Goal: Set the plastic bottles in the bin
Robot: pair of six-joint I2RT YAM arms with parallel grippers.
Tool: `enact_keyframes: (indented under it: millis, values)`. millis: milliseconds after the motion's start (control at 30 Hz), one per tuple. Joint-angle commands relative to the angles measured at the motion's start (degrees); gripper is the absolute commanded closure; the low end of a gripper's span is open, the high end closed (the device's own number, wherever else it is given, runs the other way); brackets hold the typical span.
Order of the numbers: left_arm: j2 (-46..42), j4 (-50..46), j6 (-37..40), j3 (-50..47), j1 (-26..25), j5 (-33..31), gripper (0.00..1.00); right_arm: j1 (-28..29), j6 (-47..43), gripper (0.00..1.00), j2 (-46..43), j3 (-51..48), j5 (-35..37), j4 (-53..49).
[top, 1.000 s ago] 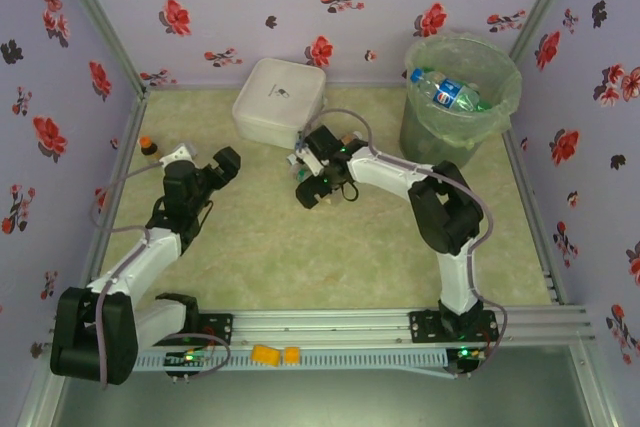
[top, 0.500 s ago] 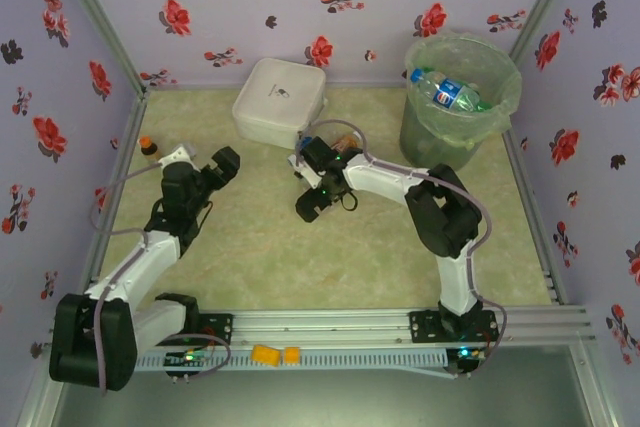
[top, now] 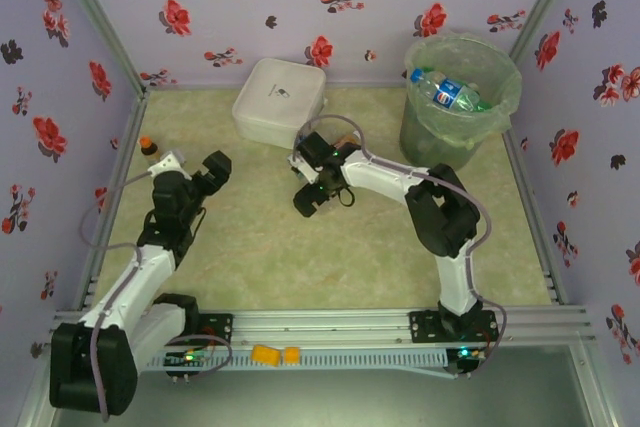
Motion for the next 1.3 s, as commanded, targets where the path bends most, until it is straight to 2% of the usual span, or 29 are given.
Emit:
enact_keyframes:
  millis: [0,133,367,500,567,667,900,1267]
  values:
    - [-2.09,-2.12,-0.16,-1.04,0.77,-1.76,0.0,0.25,-2.4,0.03,2.64,3.52,2.83,-3.56]
    - [-3.12,-3.22,0.41,-0.87,1.05,-1.89,0.0,0.15,-3.36,0.05,4.59,5.96,3.32,-4.93]
    - [-2.94,-3.07,0.03,-0.86,1.3,-1.86,0.0,0.23,-2.59,0.17,7.01,7.21,3.11,-4.97]
    - [-3.26,-3.24,0.06,-0.69,1.22,-1.85,0.0,0.23,-1.74,0.35,6.23,6.7,2.65,-3.9]
    - [-3.32,-3.46,-0.01,-0.47,1.26,-1.89,0.0,0.22,-1.49,0.41,4.76,5.83,2.05,-2.56]
    - [-3.81,-3.77,-0.5,-0.09,1.22,-1.73,0.0,0.23,-1.13,0.45,1.25,4.01,1.0,-0.71]
    - [-4.07,-2.62,-1.42,0.79,1.33,-1.75,0.0,0.14,-0.51,0.49,-9.9,-0.95,-0.09,1.94]
    - [-1.86,1.34,-4.41,3.85,-0.65,0.33,0.0,-3.42,2.56,0.52,-26.97,-3.73,3.13,-1.82]
